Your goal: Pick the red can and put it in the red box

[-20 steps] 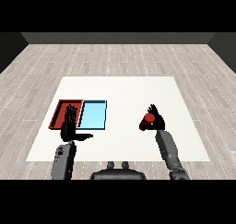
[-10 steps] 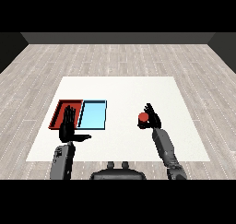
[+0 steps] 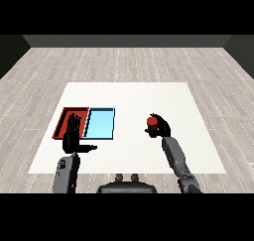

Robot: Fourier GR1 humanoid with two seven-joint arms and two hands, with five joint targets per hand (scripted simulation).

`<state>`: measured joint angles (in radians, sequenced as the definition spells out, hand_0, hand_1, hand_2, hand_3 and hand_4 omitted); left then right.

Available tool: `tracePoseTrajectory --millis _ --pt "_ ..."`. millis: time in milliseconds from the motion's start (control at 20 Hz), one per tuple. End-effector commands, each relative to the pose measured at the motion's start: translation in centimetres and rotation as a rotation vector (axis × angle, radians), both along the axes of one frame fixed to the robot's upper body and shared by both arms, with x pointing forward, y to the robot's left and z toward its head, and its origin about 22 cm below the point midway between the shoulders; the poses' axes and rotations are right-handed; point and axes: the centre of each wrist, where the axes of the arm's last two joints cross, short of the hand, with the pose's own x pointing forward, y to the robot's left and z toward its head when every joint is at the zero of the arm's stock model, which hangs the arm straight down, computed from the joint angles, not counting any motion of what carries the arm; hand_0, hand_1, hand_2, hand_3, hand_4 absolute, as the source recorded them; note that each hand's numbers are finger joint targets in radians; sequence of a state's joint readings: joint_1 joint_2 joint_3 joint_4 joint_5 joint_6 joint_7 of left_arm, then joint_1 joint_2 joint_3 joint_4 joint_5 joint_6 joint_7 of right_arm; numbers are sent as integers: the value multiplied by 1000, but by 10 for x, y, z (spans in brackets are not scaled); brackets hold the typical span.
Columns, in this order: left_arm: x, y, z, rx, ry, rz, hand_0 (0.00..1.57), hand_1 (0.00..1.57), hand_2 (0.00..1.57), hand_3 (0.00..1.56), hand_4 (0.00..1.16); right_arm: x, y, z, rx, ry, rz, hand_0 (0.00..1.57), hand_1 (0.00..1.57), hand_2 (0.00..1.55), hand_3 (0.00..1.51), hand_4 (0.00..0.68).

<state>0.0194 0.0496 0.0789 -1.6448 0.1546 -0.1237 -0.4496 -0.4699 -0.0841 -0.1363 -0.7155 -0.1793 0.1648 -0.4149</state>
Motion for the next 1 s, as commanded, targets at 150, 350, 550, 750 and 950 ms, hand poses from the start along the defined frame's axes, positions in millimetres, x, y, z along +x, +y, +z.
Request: tracePoseTrajectory --millis 150,350,550,750,950 --pt "-18 -5 11 -14 6 17 0 0 0 0 0 8 29 -9 -140 24 -58 1541 1541 1472 1417 575" --pt "6 2 6 3 5 6 0 0 0 0 0 3 5 10 -187 40 -21 1528 1528 1472 1420 551" --pt "6 -11 11 -12 13 6 0 0 0 0 0 -3 7 9 -198 64 -28 1531 1531 1468 1413 546" --pt "-2 -1 29 -8 5 15 0 0 0 0 0 4 3 2 -193 36 -40 1548 1548 1475 1411 558" --pt "15 -20 -12 -6 3 -5 0 0 0 0 0 1 14 6 -185 -46 -55 1529 1529 1470 1395 580"
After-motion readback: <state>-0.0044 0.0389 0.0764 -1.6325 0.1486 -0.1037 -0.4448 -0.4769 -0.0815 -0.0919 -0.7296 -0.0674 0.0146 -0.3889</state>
